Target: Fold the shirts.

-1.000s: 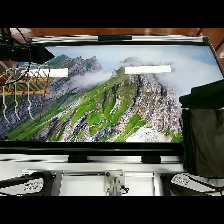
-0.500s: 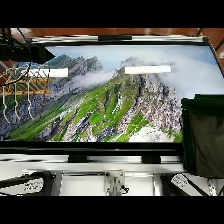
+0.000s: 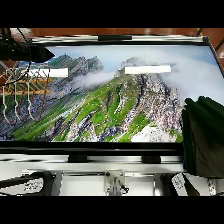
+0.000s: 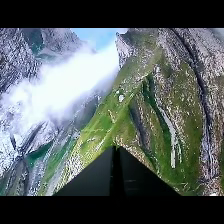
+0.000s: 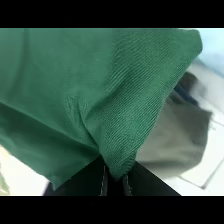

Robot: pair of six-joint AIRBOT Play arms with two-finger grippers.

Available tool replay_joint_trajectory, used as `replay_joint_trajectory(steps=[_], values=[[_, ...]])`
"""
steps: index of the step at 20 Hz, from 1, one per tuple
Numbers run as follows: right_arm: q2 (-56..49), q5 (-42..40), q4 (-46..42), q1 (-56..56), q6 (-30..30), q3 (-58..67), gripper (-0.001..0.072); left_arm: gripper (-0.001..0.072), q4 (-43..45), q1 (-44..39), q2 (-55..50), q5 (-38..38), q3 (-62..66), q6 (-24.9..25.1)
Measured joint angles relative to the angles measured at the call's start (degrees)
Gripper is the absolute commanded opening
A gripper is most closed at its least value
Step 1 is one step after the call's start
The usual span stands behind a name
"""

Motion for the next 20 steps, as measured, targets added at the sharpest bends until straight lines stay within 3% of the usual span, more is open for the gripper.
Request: replay_joint_trajectory(steps=[13, 14, 15, 16, 20], values=[[3.3, -0.5, -8.2, -0.8, 0.7, -17.3, 0.0089, 0.0033, -1.2, 0.0, 0.0, 0.2, 0.0, -0.1], [3.3, -0.6, -8.6, -0.8, 0.9, -17.9, 0.0164, 0.0033, -1.4, 0.0, 0.0, 0.2, 0.0, -0.1], [3.3, -0.6, -9.2, -0.8, 1.0, -18.4, 0.0356, 0.0033, -1.5, 0.0, 0.0, 0.2, 0.0, -0.1], [3.3, -0.5, -10.4, -0.8, 0.9, -18.8, 0.0467, 0.0033, -1.7, 0.0, 0.0, 0.2, 0.0, -0.1], [3.3, -0.4, -14.6, -0.9, -1.7, -19.1, 0.0467, 0.0033, -1.9, 0.0, 0.0, 0.3, 0.0, -0.1]])
